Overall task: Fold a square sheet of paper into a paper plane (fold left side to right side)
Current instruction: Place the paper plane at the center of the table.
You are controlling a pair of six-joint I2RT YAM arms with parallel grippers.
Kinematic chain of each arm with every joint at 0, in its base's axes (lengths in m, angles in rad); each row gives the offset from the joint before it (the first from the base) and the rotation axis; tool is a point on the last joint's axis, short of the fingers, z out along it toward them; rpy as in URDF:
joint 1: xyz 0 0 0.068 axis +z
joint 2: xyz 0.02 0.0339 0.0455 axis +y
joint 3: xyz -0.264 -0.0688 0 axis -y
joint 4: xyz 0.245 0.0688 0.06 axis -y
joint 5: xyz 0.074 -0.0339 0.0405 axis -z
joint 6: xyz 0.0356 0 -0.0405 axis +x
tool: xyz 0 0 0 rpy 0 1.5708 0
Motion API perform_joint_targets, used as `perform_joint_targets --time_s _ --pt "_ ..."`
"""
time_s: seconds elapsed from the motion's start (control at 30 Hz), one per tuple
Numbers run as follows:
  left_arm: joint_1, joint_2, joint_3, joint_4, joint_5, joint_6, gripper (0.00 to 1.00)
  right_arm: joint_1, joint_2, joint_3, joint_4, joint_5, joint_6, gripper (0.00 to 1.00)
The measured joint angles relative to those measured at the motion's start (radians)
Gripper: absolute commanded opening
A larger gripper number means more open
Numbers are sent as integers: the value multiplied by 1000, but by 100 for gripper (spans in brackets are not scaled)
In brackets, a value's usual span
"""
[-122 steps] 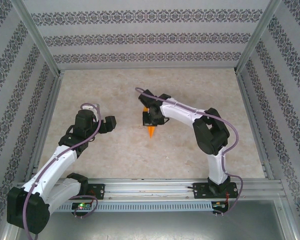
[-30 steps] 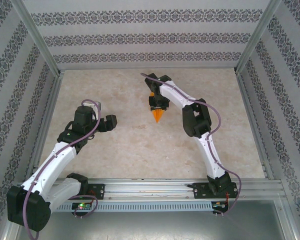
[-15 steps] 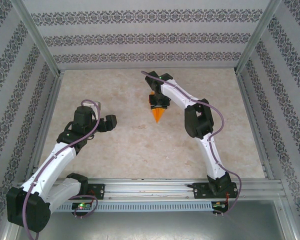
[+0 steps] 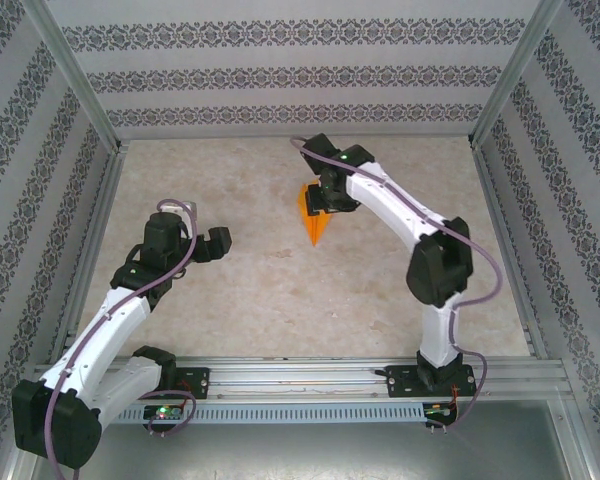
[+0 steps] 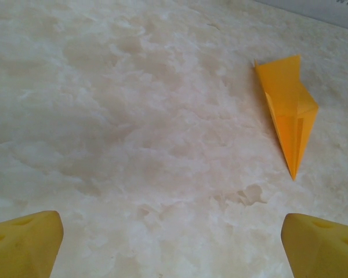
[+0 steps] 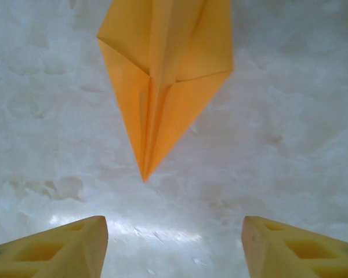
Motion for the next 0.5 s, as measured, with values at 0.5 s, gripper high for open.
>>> perform_joint_targets --time_s 0.5 --pt "26 -1 -30 52 -71 -36 100 -111 -719 -787 355 117 -97 98"
